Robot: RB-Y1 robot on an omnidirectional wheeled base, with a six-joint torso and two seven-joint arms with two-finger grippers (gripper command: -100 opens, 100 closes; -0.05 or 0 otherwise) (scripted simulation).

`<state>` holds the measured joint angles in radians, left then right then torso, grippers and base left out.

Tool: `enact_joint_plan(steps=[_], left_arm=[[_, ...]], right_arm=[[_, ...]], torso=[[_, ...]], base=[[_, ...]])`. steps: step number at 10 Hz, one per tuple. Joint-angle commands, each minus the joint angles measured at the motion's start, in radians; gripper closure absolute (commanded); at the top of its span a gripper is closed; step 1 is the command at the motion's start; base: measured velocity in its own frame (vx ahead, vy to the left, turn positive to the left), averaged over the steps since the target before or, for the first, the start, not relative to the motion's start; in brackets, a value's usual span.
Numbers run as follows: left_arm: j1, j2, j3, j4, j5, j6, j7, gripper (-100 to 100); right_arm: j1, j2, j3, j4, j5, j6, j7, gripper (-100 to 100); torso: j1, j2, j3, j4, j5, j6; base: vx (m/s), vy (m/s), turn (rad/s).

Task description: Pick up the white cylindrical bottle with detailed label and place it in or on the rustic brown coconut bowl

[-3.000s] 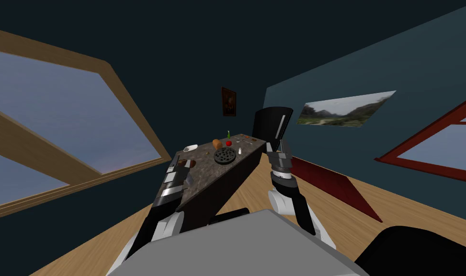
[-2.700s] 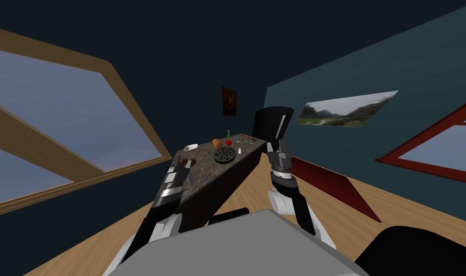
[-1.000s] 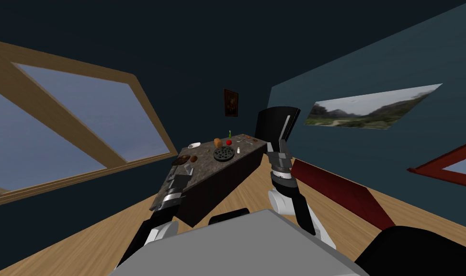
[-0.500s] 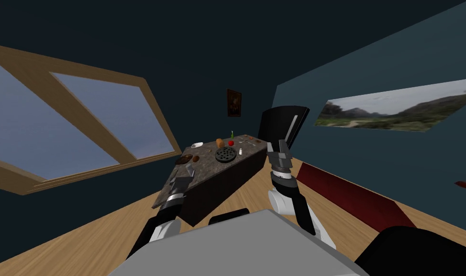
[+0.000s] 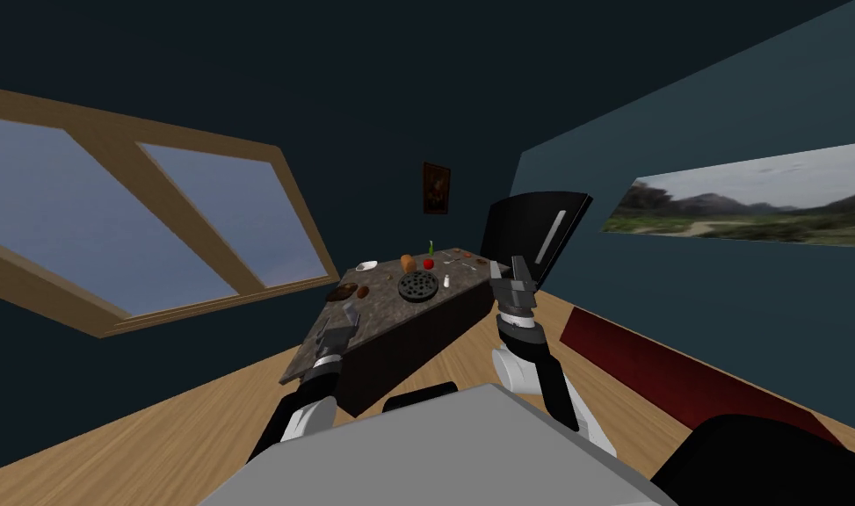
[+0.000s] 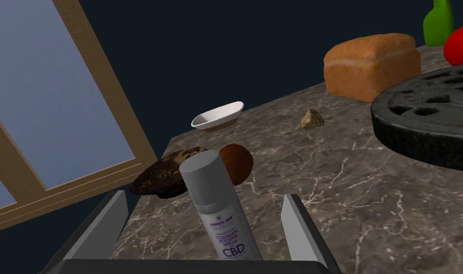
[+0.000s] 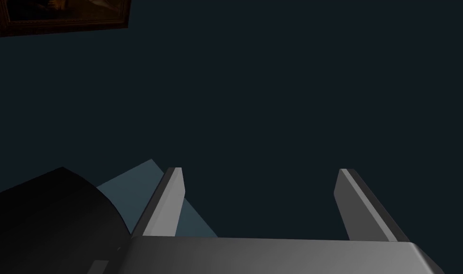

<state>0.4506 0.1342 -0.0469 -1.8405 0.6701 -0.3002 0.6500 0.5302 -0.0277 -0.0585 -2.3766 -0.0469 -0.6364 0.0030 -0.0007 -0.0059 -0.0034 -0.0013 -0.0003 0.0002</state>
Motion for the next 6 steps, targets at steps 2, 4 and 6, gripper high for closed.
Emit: enact_joint_plan(steps=[2,4,6], left_arm=[[-0.013,-0.008,-0.002,0.040,0.058,0.009,0.058,-100],[-0.025,-0.015,-0.001,0.068,0.096,0.016,0.095,-100],[-0.041,-0.030,0.000,0.101,0.142,0.024,0.139,-100]], right_arm=[[0.000,0.000,0.000,0.000,0.000,0.000,0.000,0],[0.000,0.000,0.000,0.000,0.000,0.000,0.000,0],[0.000,0.000,0.000,0.000,0.000,0.000,0.000,0]], torso=[[0.000,0.000,0.000,0.000,0.000,0.000],[0.001,0.000,0.000,0.000,0.000,0.000],[0.000,0.000,0.000,0.000,0.000,0.000]], base=[[0.078,-0.011,0.105],[0.074,-0.013,0.102],[0.072,-0.014,0.110]])
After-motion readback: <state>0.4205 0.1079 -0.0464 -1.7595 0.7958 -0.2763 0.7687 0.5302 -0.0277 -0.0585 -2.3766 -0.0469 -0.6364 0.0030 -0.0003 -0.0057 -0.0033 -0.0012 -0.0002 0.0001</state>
